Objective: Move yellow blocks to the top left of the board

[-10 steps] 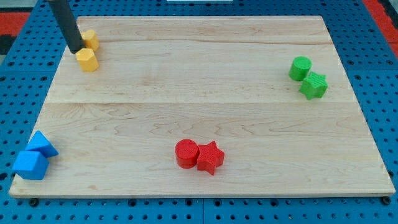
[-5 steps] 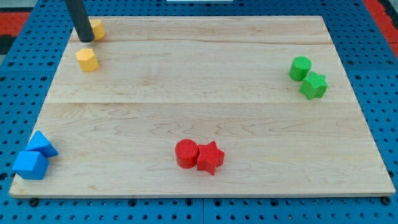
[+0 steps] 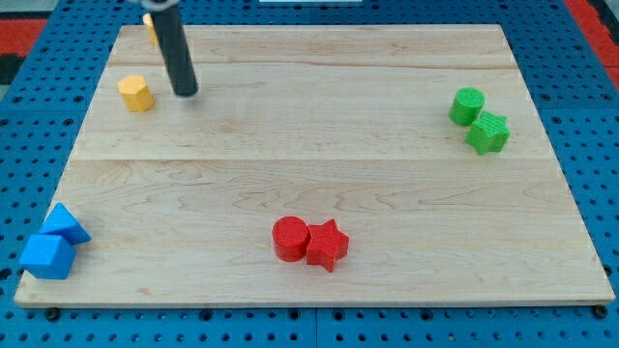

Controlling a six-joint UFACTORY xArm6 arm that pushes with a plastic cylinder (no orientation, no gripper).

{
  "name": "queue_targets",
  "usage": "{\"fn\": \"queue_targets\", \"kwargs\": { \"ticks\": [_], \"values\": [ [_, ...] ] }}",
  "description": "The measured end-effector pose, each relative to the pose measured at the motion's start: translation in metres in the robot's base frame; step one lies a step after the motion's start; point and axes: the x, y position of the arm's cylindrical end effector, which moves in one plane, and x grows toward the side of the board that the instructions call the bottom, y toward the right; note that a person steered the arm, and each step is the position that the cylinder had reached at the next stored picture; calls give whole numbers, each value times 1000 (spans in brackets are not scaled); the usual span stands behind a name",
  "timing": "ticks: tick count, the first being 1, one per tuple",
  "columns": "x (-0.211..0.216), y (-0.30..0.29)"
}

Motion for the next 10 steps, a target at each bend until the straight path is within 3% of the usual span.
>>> {"fn": "queue_targets", "kwargs": {
  "ticks": [1,7,10],
  "values": [
    [37,-63],
    [-82,-64],
    [-97,-53]
  ]
}}
